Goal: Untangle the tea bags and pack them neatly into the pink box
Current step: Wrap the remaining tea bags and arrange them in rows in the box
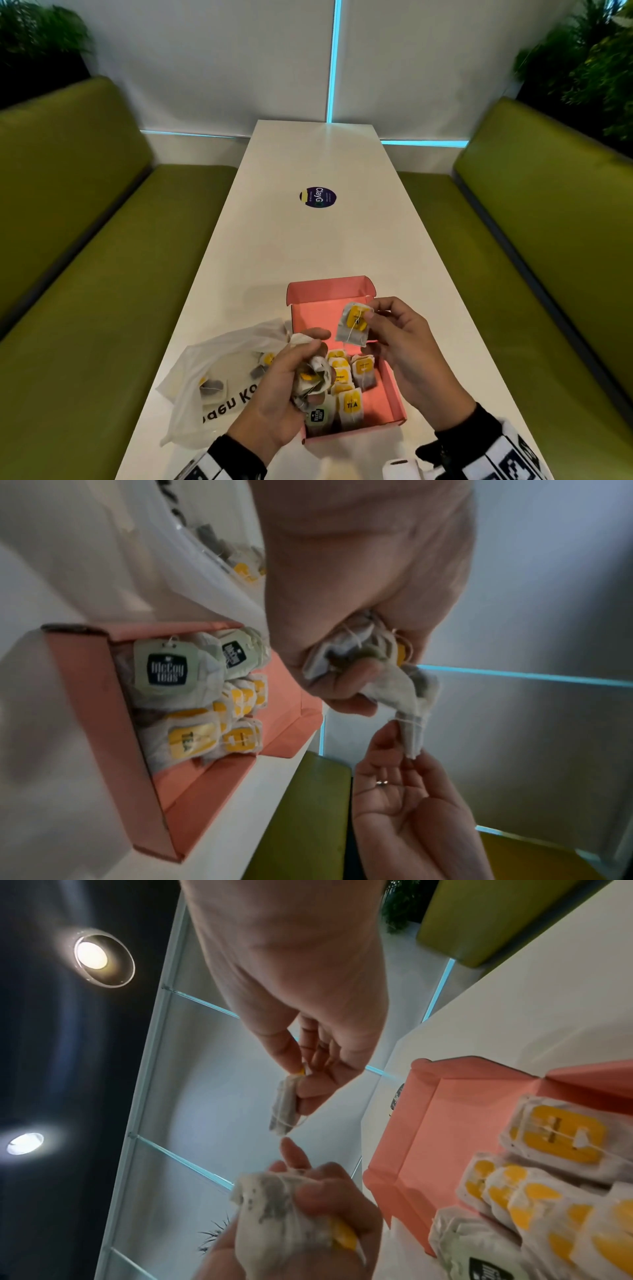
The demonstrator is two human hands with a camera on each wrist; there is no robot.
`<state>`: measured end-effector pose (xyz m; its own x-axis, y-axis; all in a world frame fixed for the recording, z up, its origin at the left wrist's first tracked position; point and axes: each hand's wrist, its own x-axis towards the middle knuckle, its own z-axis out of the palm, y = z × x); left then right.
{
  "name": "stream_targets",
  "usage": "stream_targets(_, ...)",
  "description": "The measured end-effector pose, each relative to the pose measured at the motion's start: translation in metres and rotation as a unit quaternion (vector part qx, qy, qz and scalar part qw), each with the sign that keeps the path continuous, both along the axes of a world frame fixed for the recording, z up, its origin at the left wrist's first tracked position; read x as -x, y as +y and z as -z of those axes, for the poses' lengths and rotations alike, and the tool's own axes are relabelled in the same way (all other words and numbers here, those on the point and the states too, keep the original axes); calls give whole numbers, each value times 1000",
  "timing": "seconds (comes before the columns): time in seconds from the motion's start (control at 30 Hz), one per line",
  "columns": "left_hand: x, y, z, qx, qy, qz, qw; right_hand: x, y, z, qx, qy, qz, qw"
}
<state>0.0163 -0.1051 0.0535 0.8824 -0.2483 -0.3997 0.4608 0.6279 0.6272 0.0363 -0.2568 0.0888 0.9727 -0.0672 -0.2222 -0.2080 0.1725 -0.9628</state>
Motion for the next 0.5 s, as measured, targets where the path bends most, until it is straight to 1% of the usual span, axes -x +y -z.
stream_targets(0.1,4,-2,-4,-96,-23,16,995,1,2,1,20,-10,6,1000)
stream_targets(0.2,6,-9,-9,-188,-71,27,979,2,4,4,52,-17,9,998)
stream_targets(0.27,6,-13,-10,-231,-90,32,968,3,5,5,56,-17,4,998)
stream_targets(0.37,5,-13,-5,-270,-82,25,959,4,3,4,55,-22,-1,998)
stream_targets(0.43,4,-12,-3,-279,-82,24,956,4,-1,-1,71,-36,-31,996)
stream_targets(0.47,4,-11,-1,-288,-90,26,953,4,-4,-3,107,-43,-62,991)
stream_targets(0.5,4,-11,0,-300,-101,28,948,4,-7,-5,166,-50,-101,980)
